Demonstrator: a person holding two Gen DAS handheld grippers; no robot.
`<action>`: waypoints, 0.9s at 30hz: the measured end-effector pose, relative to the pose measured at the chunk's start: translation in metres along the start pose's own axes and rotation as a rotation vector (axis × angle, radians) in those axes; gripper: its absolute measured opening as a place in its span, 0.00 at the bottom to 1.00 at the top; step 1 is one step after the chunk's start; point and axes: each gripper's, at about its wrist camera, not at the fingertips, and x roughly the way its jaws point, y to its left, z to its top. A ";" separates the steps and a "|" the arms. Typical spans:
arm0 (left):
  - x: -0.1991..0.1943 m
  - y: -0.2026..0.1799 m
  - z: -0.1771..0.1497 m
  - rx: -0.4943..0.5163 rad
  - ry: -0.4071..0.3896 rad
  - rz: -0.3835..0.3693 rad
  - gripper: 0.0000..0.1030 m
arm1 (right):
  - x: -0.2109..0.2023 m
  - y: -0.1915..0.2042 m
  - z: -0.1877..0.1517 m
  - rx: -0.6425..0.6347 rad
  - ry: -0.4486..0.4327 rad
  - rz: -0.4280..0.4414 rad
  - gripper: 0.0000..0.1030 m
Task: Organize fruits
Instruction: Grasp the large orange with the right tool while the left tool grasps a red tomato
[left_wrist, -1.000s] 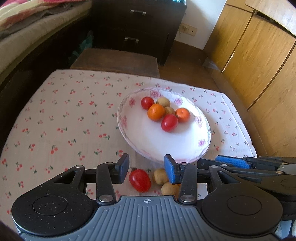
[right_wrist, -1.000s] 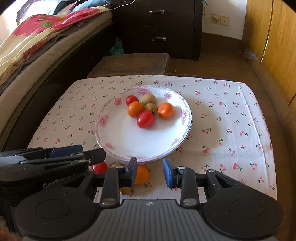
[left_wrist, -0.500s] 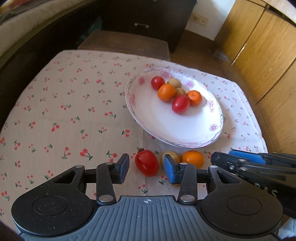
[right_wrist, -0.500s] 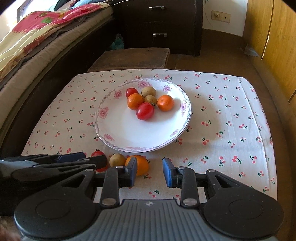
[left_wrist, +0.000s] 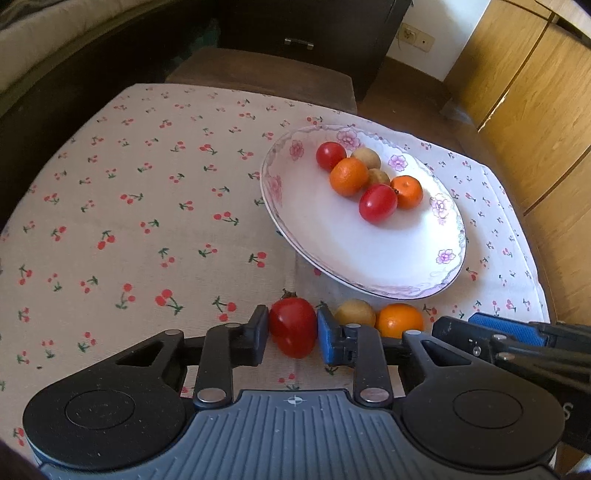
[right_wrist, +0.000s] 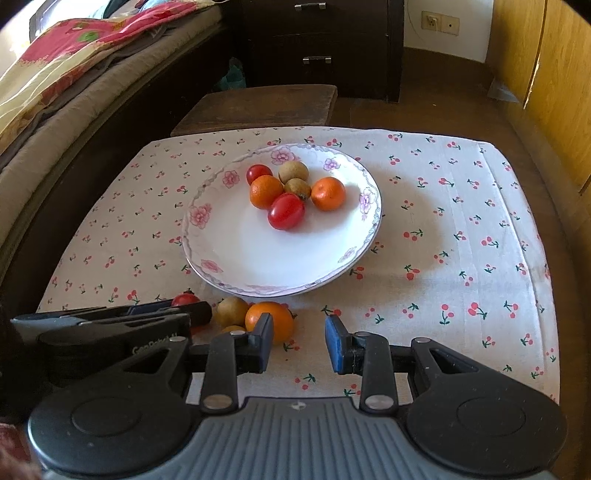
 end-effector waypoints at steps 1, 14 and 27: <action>-0.001 0.002 0.000 -0.003 0.000 -0.002 0.35 | 0.001 0.001 0.000 0.002 0.001 0.004 0.31; -0.012 0.011 -0.005 0.030 0.009 -0.029 0.35 | 0.025 0.011 0.006 0.062 0.033 0.039 0.33; -0.006 0.012 -0.006 0.038 0.022 -0.041 0.35 | 0.042 0.004 0.005 0.063 0.029 -0.009 0.35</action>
